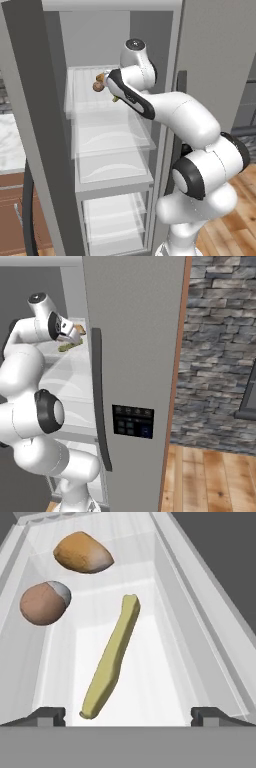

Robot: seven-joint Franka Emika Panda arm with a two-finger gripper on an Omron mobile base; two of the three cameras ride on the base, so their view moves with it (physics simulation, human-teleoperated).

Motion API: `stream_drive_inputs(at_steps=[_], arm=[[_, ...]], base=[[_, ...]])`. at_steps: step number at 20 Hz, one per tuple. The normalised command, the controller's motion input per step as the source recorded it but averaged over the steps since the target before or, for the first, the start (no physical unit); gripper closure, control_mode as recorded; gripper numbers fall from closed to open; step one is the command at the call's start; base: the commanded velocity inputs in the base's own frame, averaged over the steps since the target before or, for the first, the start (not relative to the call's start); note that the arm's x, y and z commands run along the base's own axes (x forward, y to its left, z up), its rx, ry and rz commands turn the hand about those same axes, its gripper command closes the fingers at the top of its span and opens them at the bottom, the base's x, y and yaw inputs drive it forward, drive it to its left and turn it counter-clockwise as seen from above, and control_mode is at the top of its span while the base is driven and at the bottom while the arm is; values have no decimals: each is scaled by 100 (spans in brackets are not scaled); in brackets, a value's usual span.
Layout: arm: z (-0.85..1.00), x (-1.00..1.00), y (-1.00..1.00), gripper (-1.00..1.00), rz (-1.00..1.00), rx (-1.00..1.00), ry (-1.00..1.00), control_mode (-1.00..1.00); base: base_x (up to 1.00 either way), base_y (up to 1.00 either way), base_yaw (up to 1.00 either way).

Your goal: Pick the egg and butter from the fridge and place them by the bowl for mixing.

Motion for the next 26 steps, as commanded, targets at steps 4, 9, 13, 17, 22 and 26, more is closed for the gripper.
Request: stream_drive_inputs(at_steps=[4,9,13,17,22,26], arm=[[-9,2,0,-100,0,0,0,-100],[-2,22,0,-100,0,0,0,-100],[-10,41,0,-100,0,0,0,-100],[-10,42,1,-100,0,0,0,-100],[-6,40,4,-100,0,0,0,-100],[-4,46,10,-100,0,0,0,-100]], base=[[0,0,0],[0,0,0],[0,0,0],[0,0,0],[0,0,0],[0,0,0]])
